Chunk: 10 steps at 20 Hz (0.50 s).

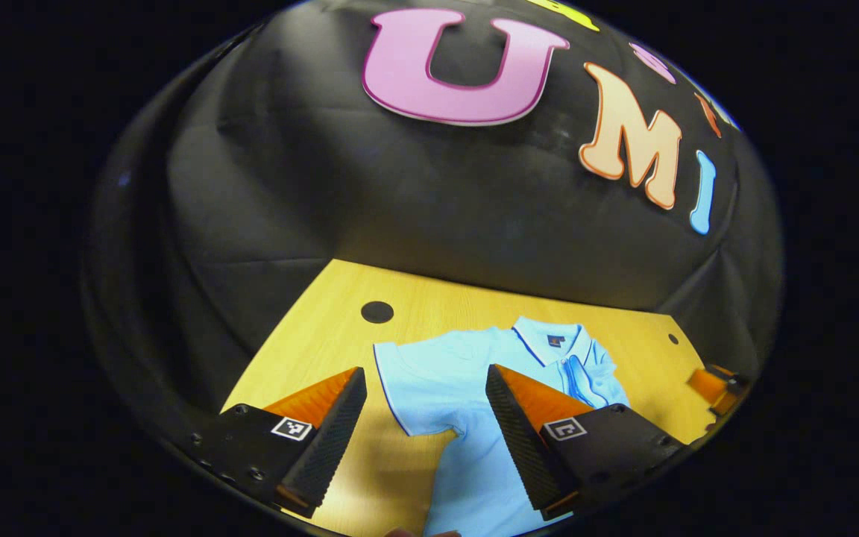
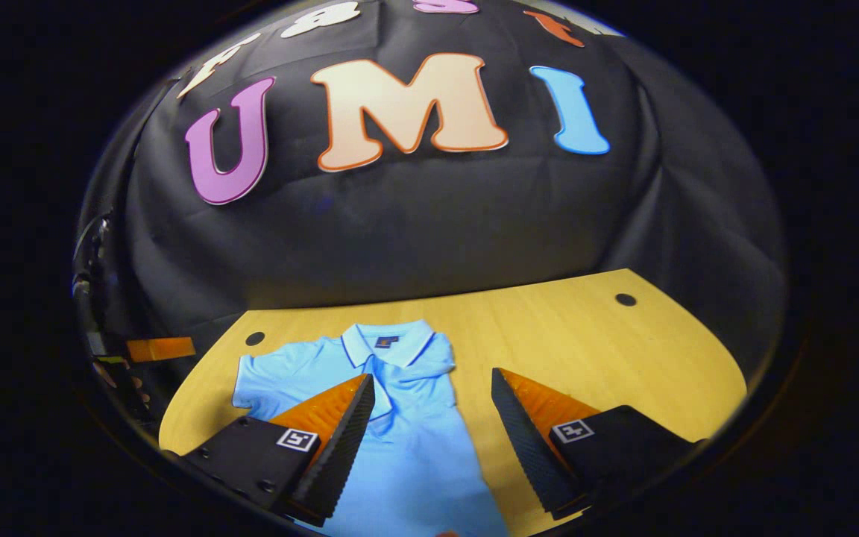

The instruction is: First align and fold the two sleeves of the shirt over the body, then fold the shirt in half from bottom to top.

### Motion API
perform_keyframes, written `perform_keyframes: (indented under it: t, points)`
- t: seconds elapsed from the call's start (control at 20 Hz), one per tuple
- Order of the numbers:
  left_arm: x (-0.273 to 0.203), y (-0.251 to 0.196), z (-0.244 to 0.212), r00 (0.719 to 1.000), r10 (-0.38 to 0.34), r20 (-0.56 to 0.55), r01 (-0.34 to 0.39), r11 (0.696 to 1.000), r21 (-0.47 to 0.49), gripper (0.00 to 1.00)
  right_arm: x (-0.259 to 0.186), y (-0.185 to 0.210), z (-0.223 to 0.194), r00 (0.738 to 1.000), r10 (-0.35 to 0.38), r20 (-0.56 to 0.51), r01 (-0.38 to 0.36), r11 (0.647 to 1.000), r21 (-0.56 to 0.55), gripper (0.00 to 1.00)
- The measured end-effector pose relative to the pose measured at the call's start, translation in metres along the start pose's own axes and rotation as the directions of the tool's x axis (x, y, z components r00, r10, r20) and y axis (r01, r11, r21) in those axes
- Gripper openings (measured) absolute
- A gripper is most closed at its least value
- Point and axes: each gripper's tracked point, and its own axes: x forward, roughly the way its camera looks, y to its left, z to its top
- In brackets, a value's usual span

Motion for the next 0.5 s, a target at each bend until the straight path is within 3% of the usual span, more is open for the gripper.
perform_keyframes:
  t: [0.2, 0.5]
  points:
    - [0.047, 0.005, -0.036, 0.995, 0.008, -0.101, -0.010, 1.000, -0.012, 0.94, -0.032, -0.032, 0.009, 0.998, -0.062, 0.019, 0.061, 0.998, 0.009, 0.98]
    - [0.086, 0.011, -0.077, 0.974, 0.059, -0.218, -0.046, 0.997, 0.067, 0.89, -0.043, -0.037, 0.004, 0.998, -0.056, 0.013, 0.056, 0.998, -0.027, 0.98]
